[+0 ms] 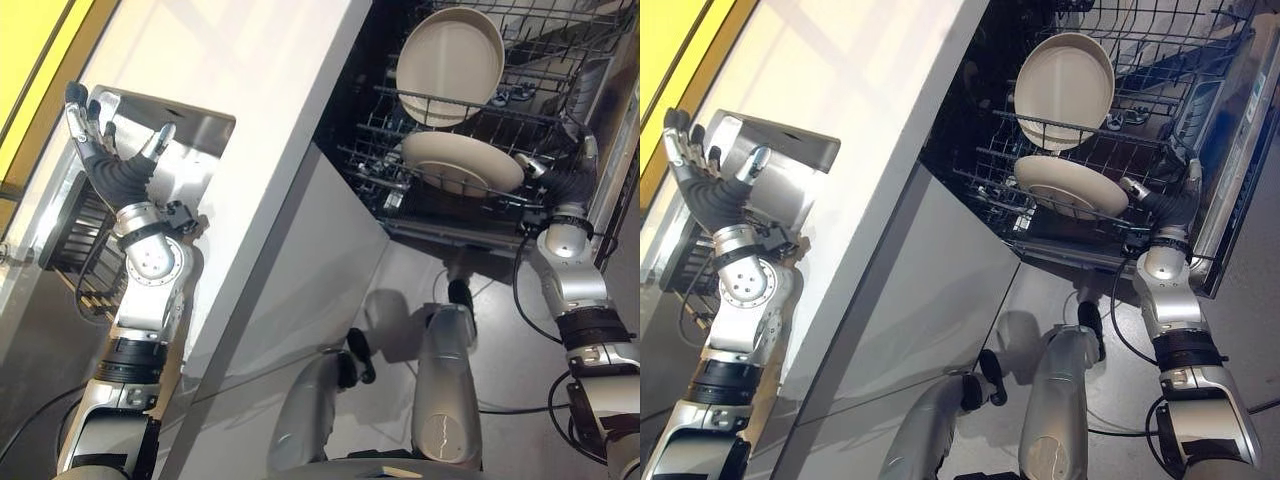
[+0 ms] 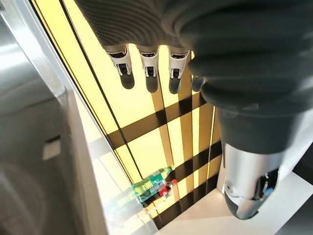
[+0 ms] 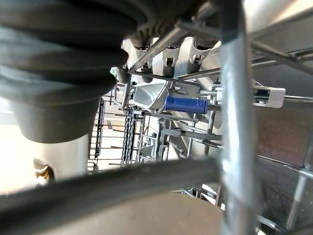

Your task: Pick up plates and place into dishwasher.

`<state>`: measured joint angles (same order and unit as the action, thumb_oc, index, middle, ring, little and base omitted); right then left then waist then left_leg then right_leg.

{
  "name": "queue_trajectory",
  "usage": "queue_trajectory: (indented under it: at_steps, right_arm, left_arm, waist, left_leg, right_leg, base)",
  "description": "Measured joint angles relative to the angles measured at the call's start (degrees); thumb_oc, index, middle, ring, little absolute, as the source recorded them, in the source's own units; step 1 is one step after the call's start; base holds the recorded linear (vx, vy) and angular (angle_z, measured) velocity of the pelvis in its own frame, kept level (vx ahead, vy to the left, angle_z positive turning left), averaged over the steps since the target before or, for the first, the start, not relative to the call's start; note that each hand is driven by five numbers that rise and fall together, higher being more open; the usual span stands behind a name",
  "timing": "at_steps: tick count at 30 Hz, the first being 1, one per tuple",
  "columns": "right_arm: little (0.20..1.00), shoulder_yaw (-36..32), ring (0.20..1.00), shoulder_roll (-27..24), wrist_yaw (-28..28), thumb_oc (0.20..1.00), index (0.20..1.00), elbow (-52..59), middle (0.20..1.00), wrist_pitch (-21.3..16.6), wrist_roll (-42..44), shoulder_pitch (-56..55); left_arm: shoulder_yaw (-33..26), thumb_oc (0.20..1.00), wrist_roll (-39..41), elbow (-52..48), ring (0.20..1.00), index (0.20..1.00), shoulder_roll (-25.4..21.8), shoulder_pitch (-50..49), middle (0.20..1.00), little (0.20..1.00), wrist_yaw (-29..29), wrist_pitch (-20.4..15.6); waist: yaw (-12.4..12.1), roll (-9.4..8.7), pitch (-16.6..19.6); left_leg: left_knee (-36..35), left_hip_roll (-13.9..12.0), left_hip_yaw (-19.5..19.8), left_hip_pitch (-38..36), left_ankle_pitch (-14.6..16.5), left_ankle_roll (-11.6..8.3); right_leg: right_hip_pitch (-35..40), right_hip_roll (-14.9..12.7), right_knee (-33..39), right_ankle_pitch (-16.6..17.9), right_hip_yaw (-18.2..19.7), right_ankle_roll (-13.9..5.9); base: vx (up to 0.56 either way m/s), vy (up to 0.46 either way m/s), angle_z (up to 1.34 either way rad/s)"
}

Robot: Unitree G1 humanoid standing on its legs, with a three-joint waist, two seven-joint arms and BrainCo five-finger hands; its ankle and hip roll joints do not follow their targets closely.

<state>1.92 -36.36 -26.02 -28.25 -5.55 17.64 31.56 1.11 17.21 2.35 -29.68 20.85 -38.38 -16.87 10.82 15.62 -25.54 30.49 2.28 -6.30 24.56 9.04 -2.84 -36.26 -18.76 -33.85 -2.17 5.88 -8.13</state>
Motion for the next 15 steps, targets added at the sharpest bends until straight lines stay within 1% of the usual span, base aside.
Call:
queue_trajectory:
  at_steps: [1, 3, 6, 8, 11, 15]
  right_arm:
    - [1.000, -0.01, 1.000, -0.08, 0.00, 1.000, 1.000, -0.03, 1.000, 0.14, 0.01, 0.02]
    - [1.000, 0.12, 1.000, -0.04, 0.20, 1.000, 1.000, -0.09, 1.000, 0.27, 0.04, 0.04]
    - [1.000, 0.51, 1.000, 0.07, 1.58, 1.000, 1.000, -0.89, 1.000, 1.15, 1.09, 0.17]
    - [1.000, 1.55, 1.000, 0.79, 3.00, 1.000, 1.000, -2.42, 1.000, 1.53, 1.33, 1.80]
    - [1.000, 2.61, 1.000, 1.01, 3.43, 1.000, 1.000, -4.60, 1.000, 2.47, 2.18, 4.42]
    - [1.000, 3.58, 1.000, 1.44, 5.51, 1.000, 1.000, -4.60, 1.000, 2.58, 2.26, 5.45]
  left_arm:
    - [0.09, 1.000, 0.08, 0.09, 1.000, 1.000, 0.10, -0.39, 1.000, 1.000, 0.10, -0.13]
    - [0.07, 1.000, 0.90, 0.09, 1.000, 1.000, 0.31, -1.77, 1.000, 1.000, 0.17, -0.35]
    - [0.18, 1.000, 2.03, 1.52, 1.000, 1.000, 2.13, -2.89, 1.000, 1.000, 0.69, -0.80]
    - [0.42, 1.000, 2.35, 1.60, 1.000, 1.000, 2.20, -4.24, 1.000, 1.000, 1.07, -1.24]
    - [1.69, 1.000, 2.54, 1.65, 1.000, 1.000, 2.21, -4.59, 1.000, 1.000, 1.44, -1.45]
    - [2.32, 1.000, 2.84, 1.61, 1.000, 1.000, 2.23, -4.65, 1.000, 1.000, 2.42, -1.45]
  waist:
    - [-0.63, 0.08, 0.06]
    - [-0.98, 0.19, 0.14]
    - [-2.39, 0.20, 0.15]
    - [-2.79, 0.22, 0.16]
    - [-4.29, 0.26, 0.19]
    - [-5.76, 0.27, 0.20]
  left_leg:
    - [-0.05, 0.04, 0.01, -0.09, -0.01, 0.00]
    - [-0.13, 0.14, 0.22, -0.40, -0.03, 0.00]
    - [-0.81, 0.46, 0.32, -2.25, -0.06, 0.05]
    - [-1.04, 0.63, 0.65, -2.74, -0.10, 0.10]
    - [-1.06, 1.14, 0.96, -2.87, -0.19, 0.25]
    - [-0.95, 1.79, 2.25, -2.78, -0.25, 0.35]
  right_leg:
    - [0.06, -0.37, -0.02, 0.10, -0.43, 0.12]
    - [0.39, -1.19, -0.16, 0.18, -1.56, 0.24]
    - [1.98, -1.94, -0.15, 0.17, -2.27, 0.23]
    - [2.82, -2.72, 0.07, 0.16, -3.38, 0.21]
    - [3.19, -3.60, 0.05, 0.16, -4.12, 0.21]
    - [4.16, -4.57, 0.06, -0.08, -5.42, -0.13]
  base:
    - [0.02, 0.049, 0.01]
    - [0.01, 0.035, 0.07]
    - [0.02, 0.021, 0.06]
    - [0.03, 0.011, 0.10]
    - [0.05, 0.018, 0.09]
    - [0.06, 0.023, 0.19]
